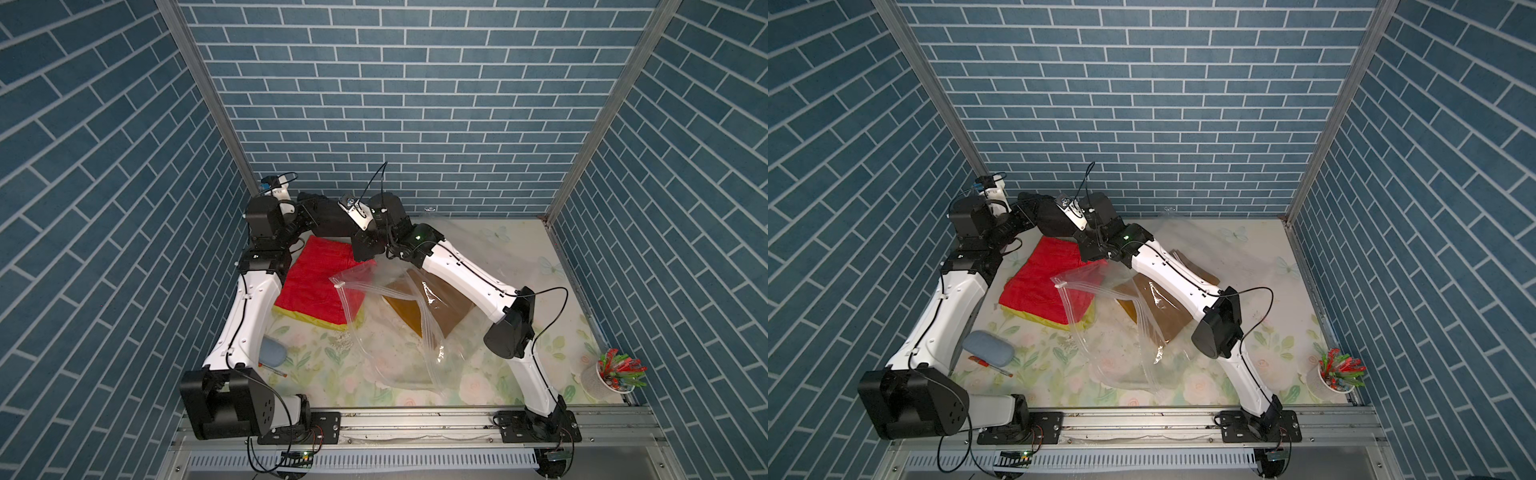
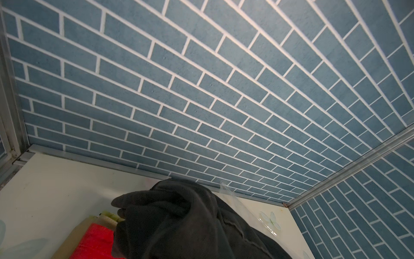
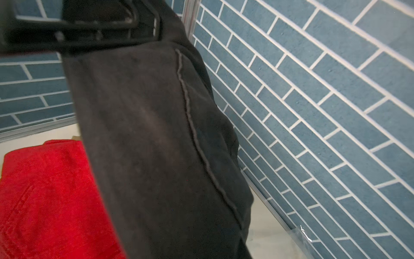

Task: Take the trousers out of the vacuum bag
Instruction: Place the trousers at the center of the board.

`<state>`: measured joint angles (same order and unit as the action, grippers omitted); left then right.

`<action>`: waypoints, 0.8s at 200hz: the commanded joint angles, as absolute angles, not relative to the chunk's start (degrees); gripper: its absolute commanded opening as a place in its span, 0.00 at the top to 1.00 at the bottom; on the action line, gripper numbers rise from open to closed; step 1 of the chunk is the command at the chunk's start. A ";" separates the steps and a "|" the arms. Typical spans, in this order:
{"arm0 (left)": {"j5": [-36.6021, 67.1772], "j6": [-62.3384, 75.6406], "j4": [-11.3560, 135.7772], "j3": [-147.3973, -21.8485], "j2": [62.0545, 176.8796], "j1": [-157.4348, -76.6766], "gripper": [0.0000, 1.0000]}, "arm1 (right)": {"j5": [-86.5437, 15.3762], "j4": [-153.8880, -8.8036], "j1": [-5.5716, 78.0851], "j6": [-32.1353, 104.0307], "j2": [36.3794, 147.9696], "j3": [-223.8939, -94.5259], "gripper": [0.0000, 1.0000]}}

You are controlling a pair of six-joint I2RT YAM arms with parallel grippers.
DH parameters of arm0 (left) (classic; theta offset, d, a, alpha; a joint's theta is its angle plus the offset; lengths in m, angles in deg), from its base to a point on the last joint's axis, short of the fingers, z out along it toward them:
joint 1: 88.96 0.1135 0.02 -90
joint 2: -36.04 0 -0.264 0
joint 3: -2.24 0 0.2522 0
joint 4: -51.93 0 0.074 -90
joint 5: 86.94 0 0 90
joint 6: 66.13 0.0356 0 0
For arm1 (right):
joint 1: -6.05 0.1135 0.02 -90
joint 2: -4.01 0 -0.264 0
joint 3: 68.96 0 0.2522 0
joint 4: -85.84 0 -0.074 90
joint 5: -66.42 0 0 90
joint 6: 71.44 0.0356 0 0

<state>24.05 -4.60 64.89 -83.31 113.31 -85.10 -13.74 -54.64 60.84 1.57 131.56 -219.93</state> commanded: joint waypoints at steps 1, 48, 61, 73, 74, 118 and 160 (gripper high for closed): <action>21.21 -4.80 58.66 -80.07 110.25 -79.99 1.00 | -13.52 -58.81 61.12 0.97 129.34 -223.02 1.00; 20.82 -4.68 59.19 -71.16 104.60 -76.39 1.00 | -15.48 -58.20 64.99 1.73 130.09 -217.45 1.00; 20.63 -4.52 59.74 -69.63 103.44 -75.17 1.00 | -15.84 -57.55 66.15 1.87 128.42 -216.61 1.00; 20.70 -4.58 59.95 -68.23 102.45 -73.93 1.00 | -16.10 -56.95 67.01 1.87 128.46 -215.92 1.00; 20.76 -4.55 60.01 -68.13 102.34 -73.80 1.00 | -16.15 -56.89 67.12 1.87 128.46 -215.85 1.00; 19.20 -3.98 62.52 -63.63 98.28 -71.03 1.00 | -16.62 -54.30 70.14 1.56 128.23 -212.93 1.00; 16.54 -3.51 66.48 -60.28 96.82 -69.14 1.00 | -22.01 -54.22 71.14 3.60 126.44 -208.03 1.00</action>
<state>25.98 -4.97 67.06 -62.08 96.96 -72.49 -17.54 -55.99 70.65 1.77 132.30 -209.92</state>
